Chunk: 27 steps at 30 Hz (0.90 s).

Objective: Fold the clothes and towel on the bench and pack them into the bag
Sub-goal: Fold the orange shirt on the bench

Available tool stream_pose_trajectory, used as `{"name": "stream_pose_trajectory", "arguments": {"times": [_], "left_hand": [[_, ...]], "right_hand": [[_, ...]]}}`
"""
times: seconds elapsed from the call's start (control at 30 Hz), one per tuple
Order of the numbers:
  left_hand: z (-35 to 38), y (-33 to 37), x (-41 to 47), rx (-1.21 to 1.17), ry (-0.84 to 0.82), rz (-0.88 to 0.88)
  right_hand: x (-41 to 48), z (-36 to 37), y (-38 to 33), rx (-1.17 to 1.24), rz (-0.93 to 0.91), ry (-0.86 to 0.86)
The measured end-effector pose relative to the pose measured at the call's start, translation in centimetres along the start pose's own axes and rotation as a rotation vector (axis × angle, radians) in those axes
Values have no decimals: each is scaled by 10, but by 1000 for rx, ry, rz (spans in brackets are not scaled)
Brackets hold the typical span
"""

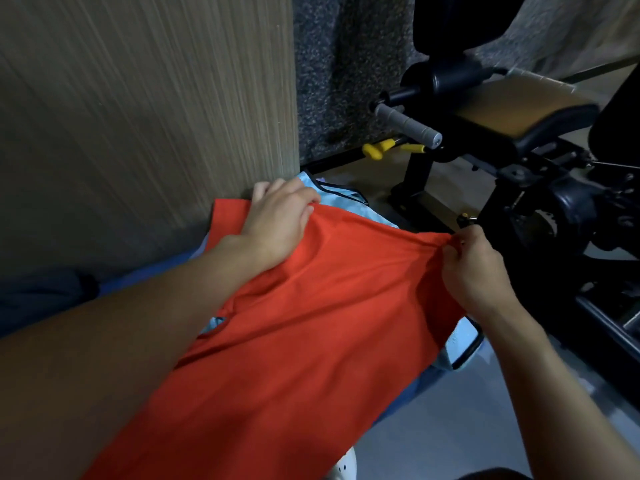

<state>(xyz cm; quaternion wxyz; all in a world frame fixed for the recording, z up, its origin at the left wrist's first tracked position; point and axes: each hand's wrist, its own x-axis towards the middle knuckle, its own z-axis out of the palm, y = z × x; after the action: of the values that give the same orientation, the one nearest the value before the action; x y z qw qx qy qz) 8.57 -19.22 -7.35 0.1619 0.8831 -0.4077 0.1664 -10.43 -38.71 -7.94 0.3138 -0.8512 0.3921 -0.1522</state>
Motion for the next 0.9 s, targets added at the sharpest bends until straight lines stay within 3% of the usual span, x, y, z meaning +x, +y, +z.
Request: {"name": "stream_pose_trajectory", "arguments": {"times": [0.17, 0.27, 0.33, 0.5, 0.7, 0.9], "left_hand": [[-14, -9, -41, 21, 63, 12], [-29, -29, -68, 46, 69, -255], [-35, -41, -79, 58, 37, -427], [-44, -58, -98, -81, -38, -587], [-49, -68, -115, -134, -37, -509], [-43, -78, -115, -248, 24, -484]], "right_hand": [[-4, -1, -1, -230, -41, 21], [-15, 5, -20, -272, -251, 94], [-28, 17, -38, -266, -444, 52], [-35, 59, -87, -211, -634, -27], [-13, 106, -159, -169, -703, -161], [14, 123, -206, -358, -646, -254]]}}
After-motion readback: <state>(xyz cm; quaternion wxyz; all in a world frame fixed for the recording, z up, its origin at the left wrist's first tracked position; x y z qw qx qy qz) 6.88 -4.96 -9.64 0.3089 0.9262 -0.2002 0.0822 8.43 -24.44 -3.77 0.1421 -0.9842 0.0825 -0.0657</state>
